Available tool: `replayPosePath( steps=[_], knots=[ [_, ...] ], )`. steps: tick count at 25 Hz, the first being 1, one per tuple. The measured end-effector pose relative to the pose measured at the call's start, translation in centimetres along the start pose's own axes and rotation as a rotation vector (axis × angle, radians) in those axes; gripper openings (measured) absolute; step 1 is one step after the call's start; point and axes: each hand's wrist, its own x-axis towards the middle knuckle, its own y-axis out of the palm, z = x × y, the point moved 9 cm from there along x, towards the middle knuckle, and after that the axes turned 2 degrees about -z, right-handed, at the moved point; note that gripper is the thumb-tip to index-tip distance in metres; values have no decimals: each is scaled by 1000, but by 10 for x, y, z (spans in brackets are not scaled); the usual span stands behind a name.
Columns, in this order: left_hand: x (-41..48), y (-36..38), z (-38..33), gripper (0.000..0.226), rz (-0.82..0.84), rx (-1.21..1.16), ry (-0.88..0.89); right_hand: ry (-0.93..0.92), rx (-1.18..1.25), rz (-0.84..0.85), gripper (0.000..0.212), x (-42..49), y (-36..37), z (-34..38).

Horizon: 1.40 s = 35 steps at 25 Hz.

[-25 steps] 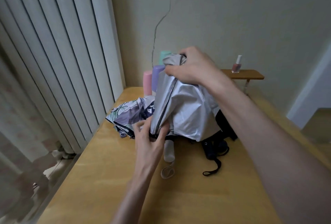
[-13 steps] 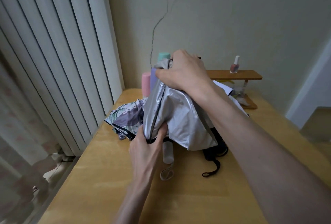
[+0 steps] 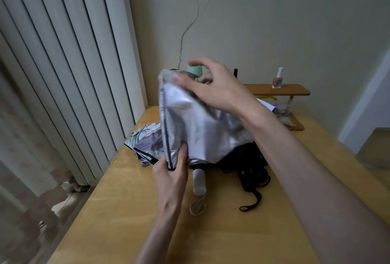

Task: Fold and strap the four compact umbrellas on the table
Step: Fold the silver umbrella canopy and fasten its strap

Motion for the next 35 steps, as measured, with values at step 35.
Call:
replayPosePath(
  steps=[35],
  knots=[
    [-5, 19, 8, 48, 163, -235, -139, 54, 457, -14, 33, -69, -47, -135]
  ],
)
